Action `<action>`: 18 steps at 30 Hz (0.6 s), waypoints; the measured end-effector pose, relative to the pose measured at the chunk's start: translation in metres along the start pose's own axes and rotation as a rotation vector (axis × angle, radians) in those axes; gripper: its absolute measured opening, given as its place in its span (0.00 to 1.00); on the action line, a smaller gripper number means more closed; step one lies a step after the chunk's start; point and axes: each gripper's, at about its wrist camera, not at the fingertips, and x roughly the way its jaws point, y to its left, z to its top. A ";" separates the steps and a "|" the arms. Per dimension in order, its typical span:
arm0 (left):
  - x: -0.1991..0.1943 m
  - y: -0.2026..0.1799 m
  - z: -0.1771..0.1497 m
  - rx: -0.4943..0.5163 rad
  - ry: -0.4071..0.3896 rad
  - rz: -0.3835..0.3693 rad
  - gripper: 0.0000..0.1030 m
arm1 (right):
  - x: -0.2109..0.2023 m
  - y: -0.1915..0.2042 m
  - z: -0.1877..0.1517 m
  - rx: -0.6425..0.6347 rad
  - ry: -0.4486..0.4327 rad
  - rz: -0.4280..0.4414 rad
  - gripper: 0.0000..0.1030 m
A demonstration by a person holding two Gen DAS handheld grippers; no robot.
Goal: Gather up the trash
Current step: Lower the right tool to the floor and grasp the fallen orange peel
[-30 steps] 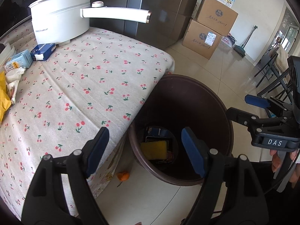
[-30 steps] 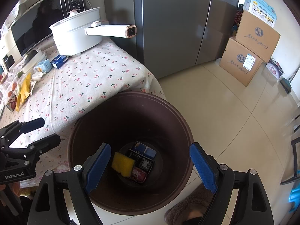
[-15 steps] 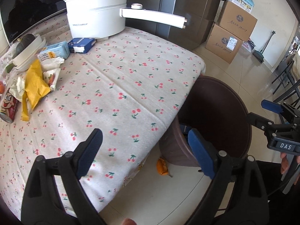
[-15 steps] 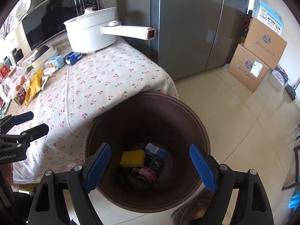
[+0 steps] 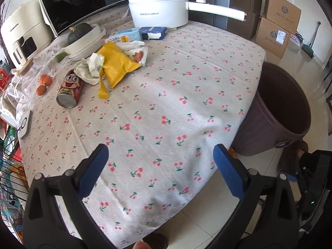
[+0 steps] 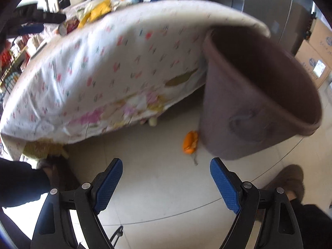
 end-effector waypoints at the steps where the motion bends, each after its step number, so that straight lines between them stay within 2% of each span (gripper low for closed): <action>1: 0.002 0.006 -0.003 -0.009 0.007 -0.003 0.97 | 0.018 0.006 -0.007 0.001 0.021 0.000 0.85; 5: 0.004 0.019 -0.013 -0.034 0.039 -0.043 0.97 | 0.090 0.011 -0.017 0.042 0.065 -0.067 0.84; 9: 0.004 0.021 -0.020 -0.017 0.054 -0.059 0.97 | 0.145 0.004 -0.013 0.071 0.082 -0.135 0.84; 12: 0.008 0.026 -0.022 -0.026 0.068 -0.053 0.97 | 0.177 -0.010 -0.010 0.135 0.113 -0.160 0.84; 18: 0.020 0.036 -0.025 -0.087 0.115 -0.069 0.97 | 0.218 -0.035 -0.003 0.241 0.109 -0.193 0.83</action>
